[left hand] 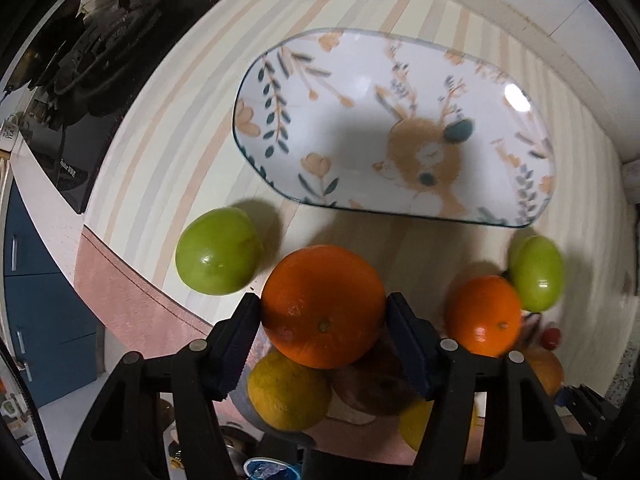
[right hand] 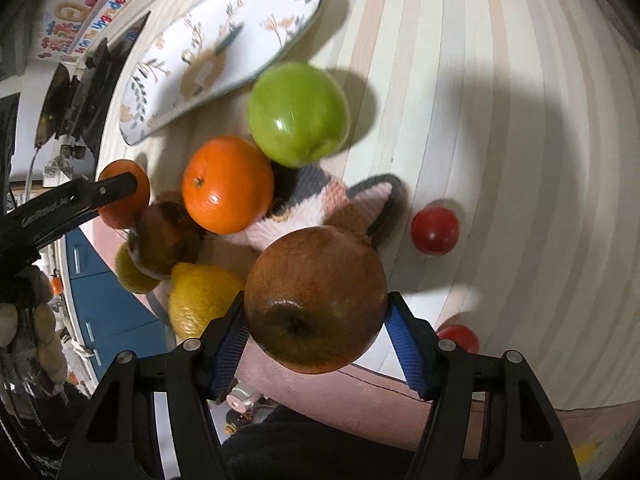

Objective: Organize fruits
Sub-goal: 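Carry the orange and apple onto the deer plate and open both grippers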

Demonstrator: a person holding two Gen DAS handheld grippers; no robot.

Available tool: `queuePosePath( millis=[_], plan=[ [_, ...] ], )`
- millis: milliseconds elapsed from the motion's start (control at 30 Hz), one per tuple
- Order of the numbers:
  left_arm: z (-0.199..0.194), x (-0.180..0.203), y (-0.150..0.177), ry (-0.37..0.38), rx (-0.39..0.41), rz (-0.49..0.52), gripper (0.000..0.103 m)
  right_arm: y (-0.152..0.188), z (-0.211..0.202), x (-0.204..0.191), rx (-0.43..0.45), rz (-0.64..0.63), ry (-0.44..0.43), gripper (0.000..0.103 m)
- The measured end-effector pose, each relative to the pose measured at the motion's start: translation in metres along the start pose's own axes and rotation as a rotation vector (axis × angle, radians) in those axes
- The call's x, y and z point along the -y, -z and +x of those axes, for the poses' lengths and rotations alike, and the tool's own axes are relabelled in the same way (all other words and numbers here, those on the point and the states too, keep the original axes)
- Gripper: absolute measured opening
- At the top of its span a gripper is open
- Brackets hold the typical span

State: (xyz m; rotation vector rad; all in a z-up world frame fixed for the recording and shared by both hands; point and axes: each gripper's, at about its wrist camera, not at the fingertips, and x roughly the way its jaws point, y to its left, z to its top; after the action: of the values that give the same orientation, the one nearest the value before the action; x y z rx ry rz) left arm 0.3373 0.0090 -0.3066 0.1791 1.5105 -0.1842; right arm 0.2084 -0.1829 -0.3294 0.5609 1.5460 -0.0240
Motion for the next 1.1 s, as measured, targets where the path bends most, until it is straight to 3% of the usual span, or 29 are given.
queuePosePath(
  millis=[167,333,467,667,900,1100],
  plan=[
    [-0.045,0.007,-0.010,0.079,0.074,0.009,0.062,-0.028,-0.032,-0.013,0.059,-0.013,-0.065,0.068],
    [-0.073,0.002,-0.056,0.154,0.110,-0.004,0.062,-0.084,-0.045,-0.042,0.115,-0.056,-0.063,0.068],
    [-0.052,-0.005,-0.093,0.150,0.072,-0.026,0.062,-0.137,-0.036,-0.070,0.124,-0.092,-0.036,0.068],
    [0.003,-0.030,-0.143,0.194,-0.057,-0.098,0.062,-0.208,-0.003,-0.091,0.080,-0.122,0.004,0.068],
    [0.036,-0.041,-0.172,0.243,-0.115,-0.169,0.062,-0.235,0.027,-0.099,0.045,-0.162,0.031,0.068],
    [0.043,-0.033,-0.179,0.249,-0.131,-0.159,0.063,-0.241,0.036,-0.099,0.016,-0.170,0.031,0.069]
  ],
)
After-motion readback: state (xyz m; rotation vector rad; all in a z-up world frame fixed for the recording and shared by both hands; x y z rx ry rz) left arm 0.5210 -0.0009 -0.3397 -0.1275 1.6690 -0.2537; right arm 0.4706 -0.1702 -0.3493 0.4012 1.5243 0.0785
